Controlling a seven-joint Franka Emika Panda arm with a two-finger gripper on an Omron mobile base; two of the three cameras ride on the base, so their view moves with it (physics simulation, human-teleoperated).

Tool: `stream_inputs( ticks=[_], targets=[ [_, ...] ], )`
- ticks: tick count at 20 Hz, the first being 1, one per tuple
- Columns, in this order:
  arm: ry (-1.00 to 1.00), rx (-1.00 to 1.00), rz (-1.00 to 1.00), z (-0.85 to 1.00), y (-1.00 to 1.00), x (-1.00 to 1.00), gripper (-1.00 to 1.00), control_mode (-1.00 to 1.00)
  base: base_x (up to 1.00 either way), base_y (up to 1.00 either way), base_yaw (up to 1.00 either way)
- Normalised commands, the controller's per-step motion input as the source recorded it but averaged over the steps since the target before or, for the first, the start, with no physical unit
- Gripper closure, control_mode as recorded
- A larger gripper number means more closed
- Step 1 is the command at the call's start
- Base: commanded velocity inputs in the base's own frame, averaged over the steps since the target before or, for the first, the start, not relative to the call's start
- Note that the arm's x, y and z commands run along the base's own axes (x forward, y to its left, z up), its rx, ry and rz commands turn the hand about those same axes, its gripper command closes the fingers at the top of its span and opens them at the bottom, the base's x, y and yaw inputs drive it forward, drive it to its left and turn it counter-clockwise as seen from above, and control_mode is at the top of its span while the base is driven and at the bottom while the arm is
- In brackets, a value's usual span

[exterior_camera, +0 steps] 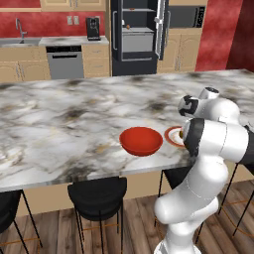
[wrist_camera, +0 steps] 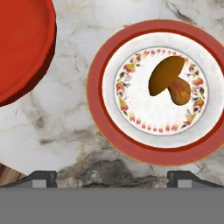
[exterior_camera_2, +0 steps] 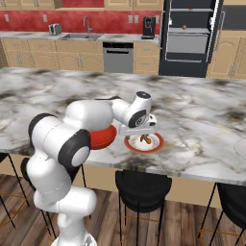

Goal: Pick the chicken drumstick and mushroom from their plates and place them in the bowl. Then put the bowl in the fridge.

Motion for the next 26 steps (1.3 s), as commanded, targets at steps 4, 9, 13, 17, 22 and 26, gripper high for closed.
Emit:
stream_inputs(
  ticks=[4, 9, 13, 17, 22, 26],
  targets=[
    [0.06, 0.0, -0.07, -0.23, 0.0, 0.24, -1.0, -1.0, 0.0, 0.0, 0.0],
    [0.0, 0.0, -0.03, -0.16, -0.01, 0.25, -1.0, -1.0, 0.0, 0.0, 0.0],
    [0.0, 0.0, -0.02, -0.12, 0.0, 0.26, -1.0, -1.0, 0.0, 0.0, 0.0],
    [0.0, 0.0, -0.02, -0.19, -0.02, 0.27, -1.0, -1.0, 0.0, 0.0, 0.0],
    [0.0, -0.01, -0.01, -0.21, -0.07, 0.27, -1.0, -1.0, 0.0, 0.0, 0.0],
    [0.0, -0.01, 0.0, -0.2, -0.13, 0.27, -1.0, -1.0, 0.0, 0.0, 0.0]
  ],
)
